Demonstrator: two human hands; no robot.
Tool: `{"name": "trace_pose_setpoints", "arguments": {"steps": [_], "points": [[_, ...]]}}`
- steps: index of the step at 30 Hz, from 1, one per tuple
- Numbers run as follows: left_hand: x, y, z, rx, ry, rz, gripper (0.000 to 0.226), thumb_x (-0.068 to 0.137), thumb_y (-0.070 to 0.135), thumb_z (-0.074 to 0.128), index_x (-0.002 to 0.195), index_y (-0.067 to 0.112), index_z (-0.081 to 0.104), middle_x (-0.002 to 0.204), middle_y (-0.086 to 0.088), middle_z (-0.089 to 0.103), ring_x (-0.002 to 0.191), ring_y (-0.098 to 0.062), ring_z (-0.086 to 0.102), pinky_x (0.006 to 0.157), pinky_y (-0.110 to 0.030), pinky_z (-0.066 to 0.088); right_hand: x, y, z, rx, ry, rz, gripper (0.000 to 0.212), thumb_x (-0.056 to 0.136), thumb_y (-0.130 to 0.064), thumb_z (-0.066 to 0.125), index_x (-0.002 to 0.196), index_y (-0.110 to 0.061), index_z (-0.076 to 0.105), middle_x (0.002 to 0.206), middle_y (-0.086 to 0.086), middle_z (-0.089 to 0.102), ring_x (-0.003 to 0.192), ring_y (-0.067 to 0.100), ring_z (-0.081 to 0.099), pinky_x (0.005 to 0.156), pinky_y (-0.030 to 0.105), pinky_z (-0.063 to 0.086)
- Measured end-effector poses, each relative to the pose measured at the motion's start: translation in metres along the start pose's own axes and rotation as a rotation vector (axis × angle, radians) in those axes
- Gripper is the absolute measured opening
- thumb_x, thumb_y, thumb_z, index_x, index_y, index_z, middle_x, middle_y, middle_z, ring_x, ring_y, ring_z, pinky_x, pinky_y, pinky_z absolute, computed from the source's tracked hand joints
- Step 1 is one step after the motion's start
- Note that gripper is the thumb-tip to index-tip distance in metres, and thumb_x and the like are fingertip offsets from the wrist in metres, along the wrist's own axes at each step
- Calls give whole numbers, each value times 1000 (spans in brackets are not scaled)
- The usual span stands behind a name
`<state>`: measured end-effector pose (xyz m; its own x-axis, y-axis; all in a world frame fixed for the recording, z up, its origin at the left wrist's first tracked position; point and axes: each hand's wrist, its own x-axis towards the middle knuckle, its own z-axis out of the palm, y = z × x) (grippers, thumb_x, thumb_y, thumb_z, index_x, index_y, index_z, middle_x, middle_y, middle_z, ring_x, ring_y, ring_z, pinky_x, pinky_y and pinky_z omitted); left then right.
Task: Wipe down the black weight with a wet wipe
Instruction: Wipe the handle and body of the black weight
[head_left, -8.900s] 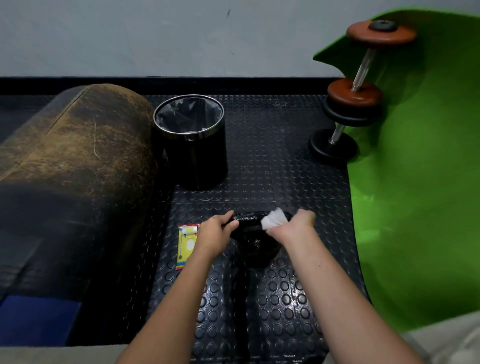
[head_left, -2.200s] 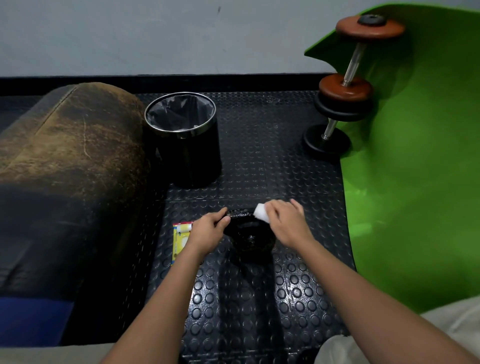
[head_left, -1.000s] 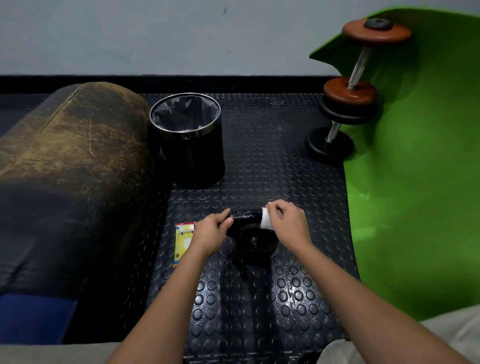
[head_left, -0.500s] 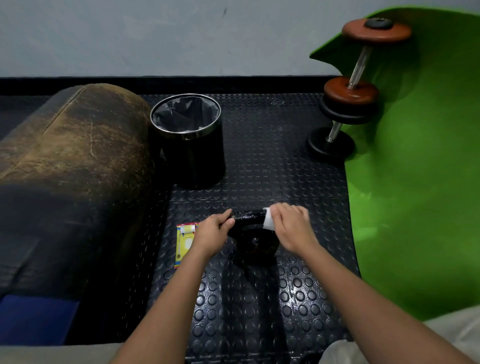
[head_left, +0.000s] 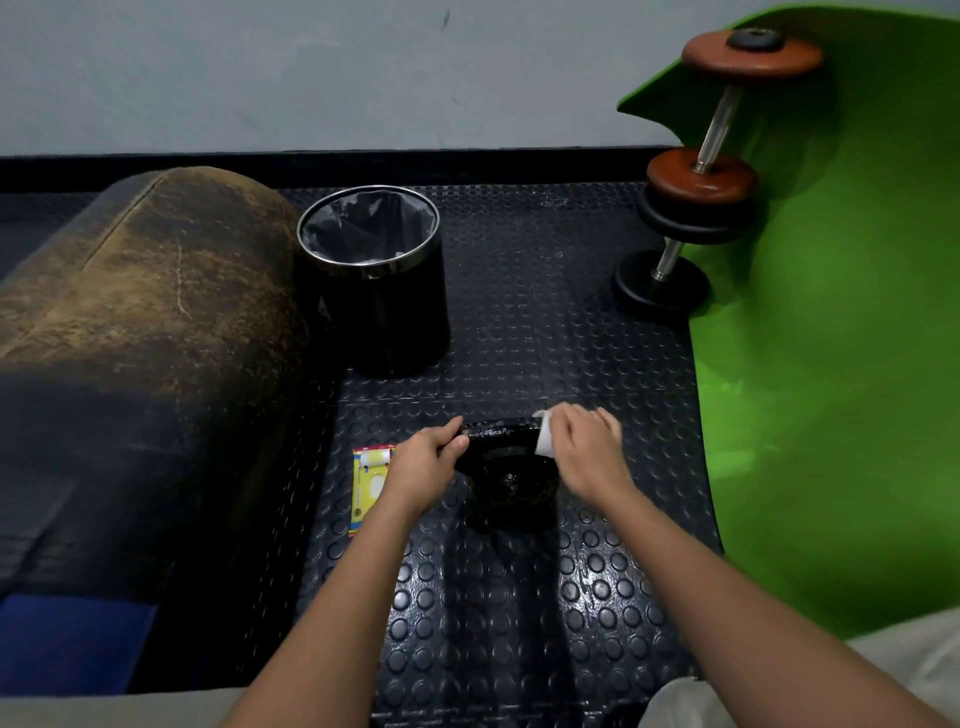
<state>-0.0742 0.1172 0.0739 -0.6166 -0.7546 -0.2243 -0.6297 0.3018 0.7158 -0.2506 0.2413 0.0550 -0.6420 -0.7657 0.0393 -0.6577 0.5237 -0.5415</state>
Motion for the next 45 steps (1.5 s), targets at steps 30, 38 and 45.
{"name": "trace_pose_setpoints", "arguments": {"steps": [30, 38, 45], "points": [[5, -4, 0, -9, 12, -11, 43, 97, 36, 48, 139, 27, 48, 139, 0, 52, 129, -17, 46, 99, -23, 34, 10, -34, 7, -159, -61, -155, 44, 102, -34, 22, 76, -25, 57, 85, -9, 60, 94, 11, 53, 117, 40, 10], [3, -3, 1, -15, 9, -3, 43, 97, 35, 49, 138, 25, 49, 138, 0, 53, 130, -17, 45, 102, -23, 33, 12, 1, -8, 23, -74, 185, 47, 102, -28, 22, 64, -22, 49, 74, -4, 61, 86, 14, 55, 112, 40, 18], [3, -2, 1, -9, 26, -10, 42, 97, 34, 49, 139, 25, 49, 138, 0, 54, 130, -17, 46, 102, -24, 34, 10, -34, 4, -138, -60, -137, 45, 103, -30, 25, 68, -25, 52, 73, -9, 55, 85, 14, 53, 108, 37, 19]]}}
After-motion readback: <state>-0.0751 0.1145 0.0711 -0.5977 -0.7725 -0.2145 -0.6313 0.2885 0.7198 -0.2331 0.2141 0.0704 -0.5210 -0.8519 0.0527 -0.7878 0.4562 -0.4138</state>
